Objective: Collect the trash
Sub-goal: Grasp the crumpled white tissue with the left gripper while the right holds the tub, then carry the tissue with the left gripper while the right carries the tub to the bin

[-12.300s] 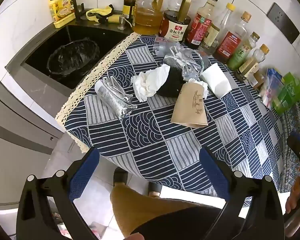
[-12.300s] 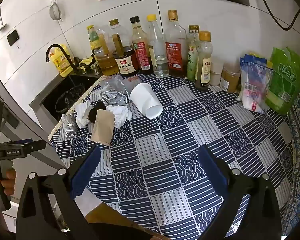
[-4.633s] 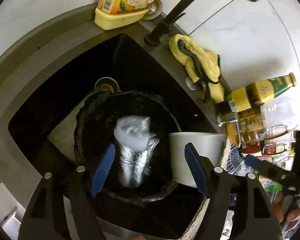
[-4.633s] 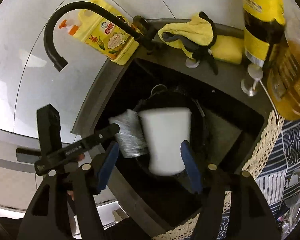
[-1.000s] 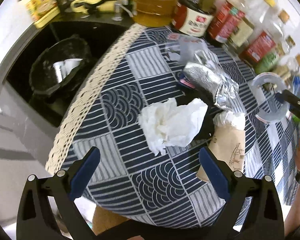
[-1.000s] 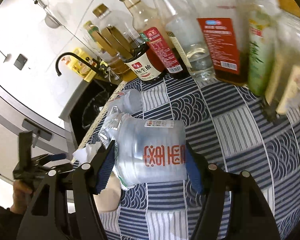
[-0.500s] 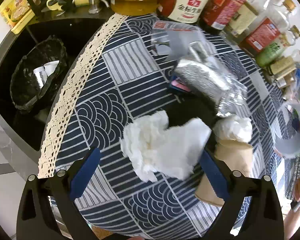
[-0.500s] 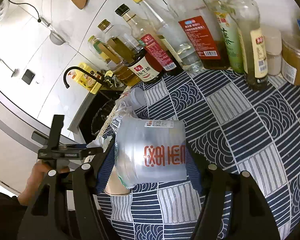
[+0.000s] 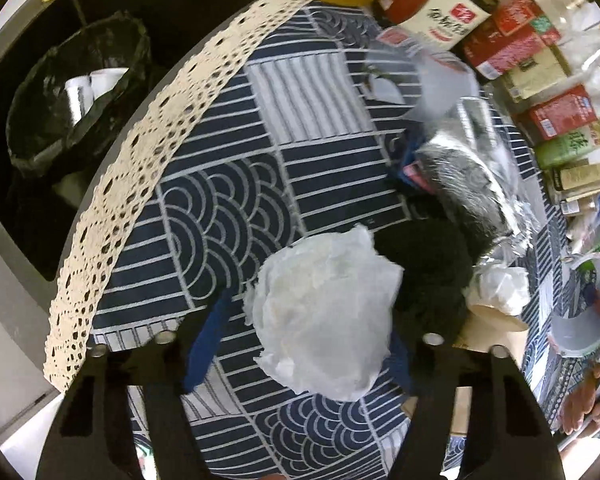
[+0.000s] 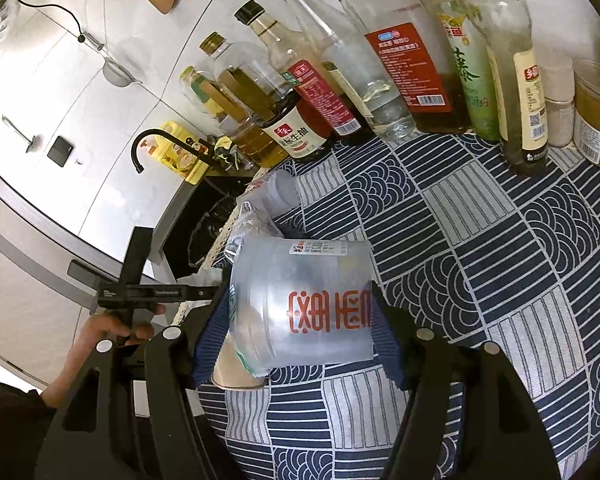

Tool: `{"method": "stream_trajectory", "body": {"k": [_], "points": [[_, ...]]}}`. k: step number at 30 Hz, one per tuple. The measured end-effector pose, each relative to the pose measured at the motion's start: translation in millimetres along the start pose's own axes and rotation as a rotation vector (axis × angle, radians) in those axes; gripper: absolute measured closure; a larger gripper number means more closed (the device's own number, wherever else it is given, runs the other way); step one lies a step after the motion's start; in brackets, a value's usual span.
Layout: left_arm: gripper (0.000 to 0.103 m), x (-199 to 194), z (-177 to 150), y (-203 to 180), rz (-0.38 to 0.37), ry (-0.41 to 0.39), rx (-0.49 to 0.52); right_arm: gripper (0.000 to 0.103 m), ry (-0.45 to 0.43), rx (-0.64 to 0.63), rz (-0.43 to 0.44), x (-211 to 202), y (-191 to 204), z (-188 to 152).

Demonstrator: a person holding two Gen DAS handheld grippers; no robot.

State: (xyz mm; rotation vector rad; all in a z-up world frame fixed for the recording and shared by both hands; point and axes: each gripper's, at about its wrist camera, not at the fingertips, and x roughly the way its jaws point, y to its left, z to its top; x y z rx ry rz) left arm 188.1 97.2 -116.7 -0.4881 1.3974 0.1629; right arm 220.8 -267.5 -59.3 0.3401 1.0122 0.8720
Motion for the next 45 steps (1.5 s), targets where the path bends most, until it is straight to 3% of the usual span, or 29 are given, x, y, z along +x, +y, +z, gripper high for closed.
{"method": "stream_trajectory", "body": {"k": [7, 15, 26, 34, 45], "points": [[0.064, -4.3, -7.6, 6.6, -0.046, -0.026, -0.026, 0.038, 0.031, -0.039, 0.007, 9.1, 15.3, 8.2], [0.068, -21.1, -26.4, 15.8, -0.094, -0.064, -0.052, 0.038, 0.059, -0.087, 0.015, 13.9, 36.4, 11.0], [0.069, -71.0, -44.2, 41.0, -0.118, -0.193, -0.096, 0.038, 0.046, -0.185, 0.069, 18.4, 75.6, 20.3], [0.069, -84.0, -50.4, 55.4, -0.125, -0.201, -0.115, 0.038, 0.098, -0.206, 0.090, 40.6, 102.1, 15.5], [0.069, -111.3, -30.4, 76.0, -0.139, -0.245, -0.023, 0.038, 0.056, -0.144, 0.074, 56.3, 138.7, 28.9]]}}
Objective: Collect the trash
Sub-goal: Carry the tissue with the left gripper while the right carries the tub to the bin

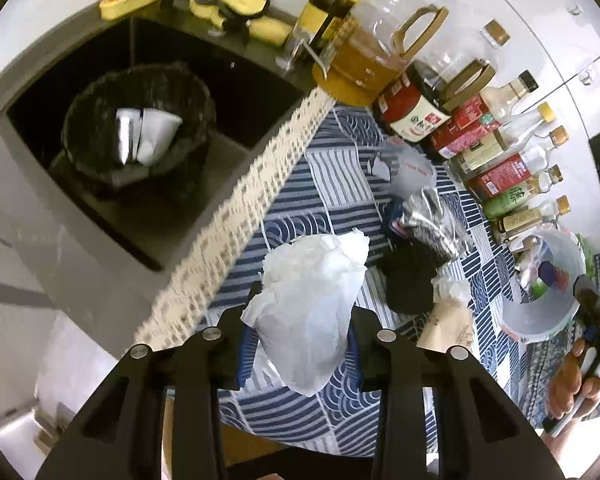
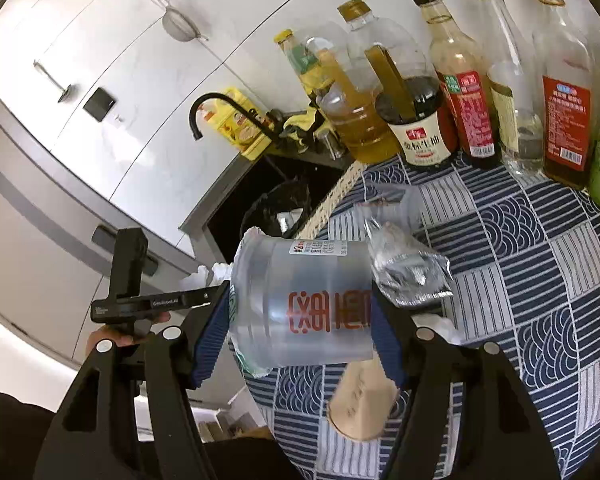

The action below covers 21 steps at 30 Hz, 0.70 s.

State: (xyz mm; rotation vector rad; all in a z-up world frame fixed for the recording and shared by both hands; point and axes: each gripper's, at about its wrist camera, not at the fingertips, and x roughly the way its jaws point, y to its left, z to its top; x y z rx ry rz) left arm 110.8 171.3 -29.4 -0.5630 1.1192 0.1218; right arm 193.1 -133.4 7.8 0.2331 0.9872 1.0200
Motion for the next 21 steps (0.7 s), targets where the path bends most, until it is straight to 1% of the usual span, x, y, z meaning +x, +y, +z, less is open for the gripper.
{"method": "stream_trajectory", "body": {"k": [2, 6, 15, 21], "points": [[0.069, -3.5, 6.4, 5.4, 0.001, -0.009, 0.009, 0.038, -0.008, 0.014, -0.002, 4.4, 4.7, 4.1], [0.069, -9.7, 20.2, 17.3, -0.024, -0.006, 0.027, 0.038, -0.028, 0.023, -0.017, 18.5, 18.2, 13.7], [0.069, -19.8, 57.4, 38.9, -0.055, -0.006, 0.131, 0.038, -0.106, 0.072, -0.037, 47.6, 36.8, 31.6], [0.069, -28.3, 75.9, 63.0, -0.083, -0.015, 0.145, 0.038, -0.105, 0.086, -0.041, 75.8, 52.2, 38.3]]}}
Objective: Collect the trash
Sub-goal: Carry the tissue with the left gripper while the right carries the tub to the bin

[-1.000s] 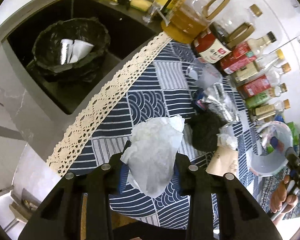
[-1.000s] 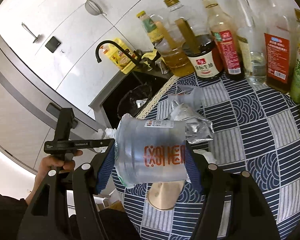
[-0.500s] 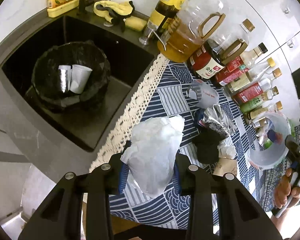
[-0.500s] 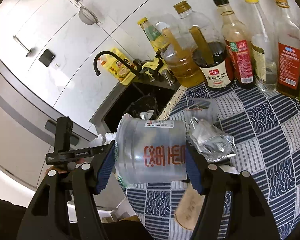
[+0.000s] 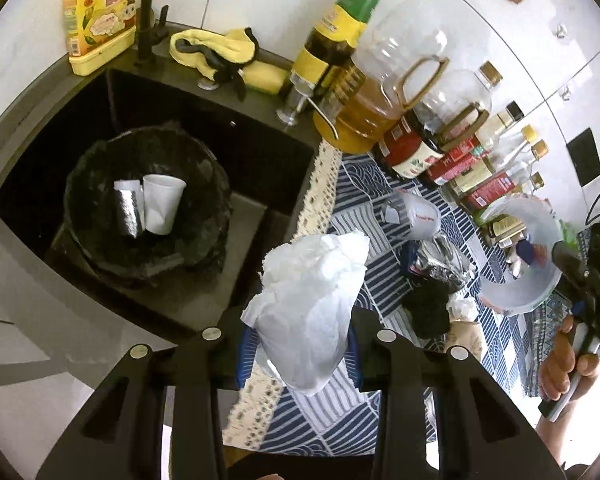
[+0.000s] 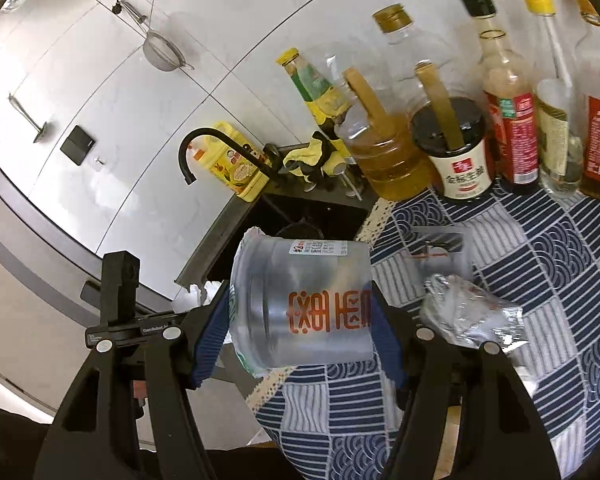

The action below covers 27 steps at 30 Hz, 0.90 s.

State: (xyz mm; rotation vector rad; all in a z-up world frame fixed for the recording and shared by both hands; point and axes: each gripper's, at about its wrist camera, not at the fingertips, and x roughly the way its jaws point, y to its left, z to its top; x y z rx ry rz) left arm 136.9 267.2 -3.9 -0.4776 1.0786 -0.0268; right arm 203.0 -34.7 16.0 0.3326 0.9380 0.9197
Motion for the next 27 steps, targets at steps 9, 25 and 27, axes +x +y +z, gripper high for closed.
{"method": "stream_trajectory", "body": {"k": [9, 25, 27], "points": [[0.069, -19.0, 23.5, 52.8, 0.017, -0.039, -0.026, 0.038, 0.009, -0.005, 0.014, 44.1, 27.1, 12.0], [0.069, -47.0, 70.6, 136.9, 0.068, -0.068, -0.068, 0.038, 0.104, -0.021, 0.043, 177.1, 84.1, 37.2], [0.069, -45.0, 78.0, 145.8, 0.073, -0.065, -0.065, 0.038, 0.116, -0.046, 0.021, 198.2, 95.2, 39.4]]}}
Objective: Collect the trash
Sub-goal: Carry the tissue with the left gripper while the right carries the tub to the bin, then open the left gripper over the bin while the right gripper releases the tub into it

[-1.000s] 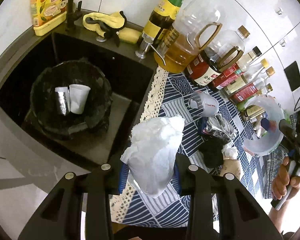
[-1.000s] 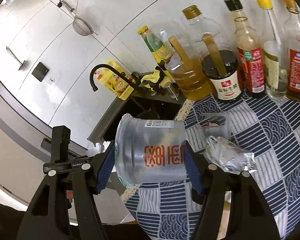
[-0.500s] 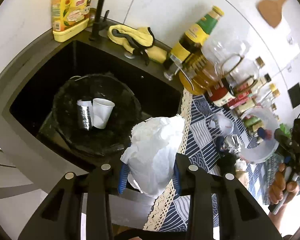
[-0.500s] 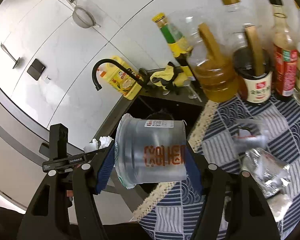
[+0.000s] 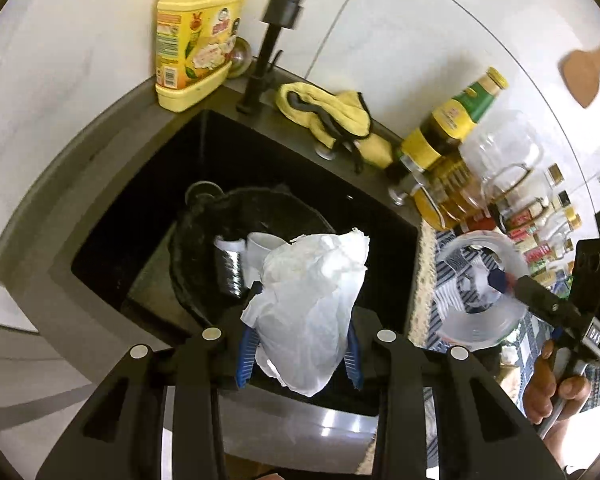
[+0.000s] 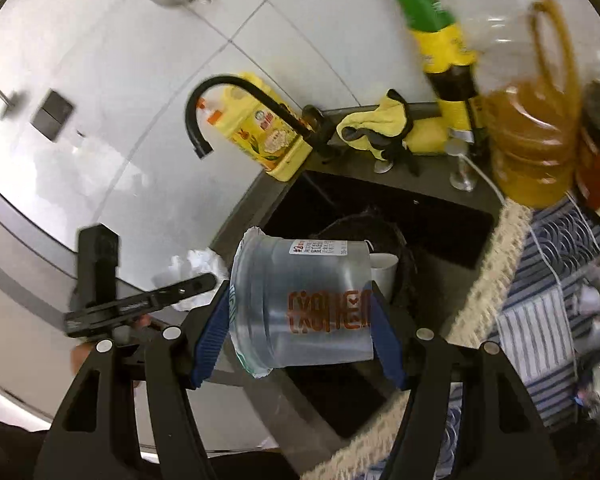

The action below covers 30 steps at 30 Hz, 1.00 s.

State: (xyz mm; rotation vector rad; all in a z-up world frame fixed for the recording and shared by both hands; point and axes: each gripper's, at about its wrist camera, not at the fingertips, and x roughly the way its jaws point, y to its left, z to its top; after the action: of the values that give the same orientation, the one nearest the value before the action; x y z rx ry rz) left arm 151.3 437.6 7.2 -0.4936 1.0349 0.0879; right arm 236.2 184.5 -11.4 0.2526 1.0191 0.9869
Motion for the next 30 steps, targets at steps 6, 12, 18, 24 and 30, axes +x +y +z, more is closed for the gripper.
{"method": "stream_trajectory", "body": {"k": [6, 12, 18, 24, 30], "points": [[0.069, 19.6, 20.7, 22.8, 0.005, 0.022, 0.004, 0.038, 0.060, 0.005, -0.029, 60.3, 11.9, 17.2], [0.069, 49.4, 31.1, 44.7, -0.020, 0.060, -0.022, 0.038, 0.133, 0.038, -0.093, 101.0, -8.1, 27.6], [0.069, 91.6, 31.5, 59.1, -0.043, 0.136, -0.057, 0.038, 0.177, 0.106, -0.121, 130.2, -27.4, 26.2], [0.055, 109.7, 36.9, 64.0, -0.086, 0.154, -0.088, 0.021, 0.167, 0.149, -0.154, 140.7, -32.5, 35.3], [0.034, 104.5, 40.0, 69.1, -0.131, 0.143, -0.118, 0.015, 0.127, 0.190, -0.167, 123.1, -39.0, 41.6]]}}
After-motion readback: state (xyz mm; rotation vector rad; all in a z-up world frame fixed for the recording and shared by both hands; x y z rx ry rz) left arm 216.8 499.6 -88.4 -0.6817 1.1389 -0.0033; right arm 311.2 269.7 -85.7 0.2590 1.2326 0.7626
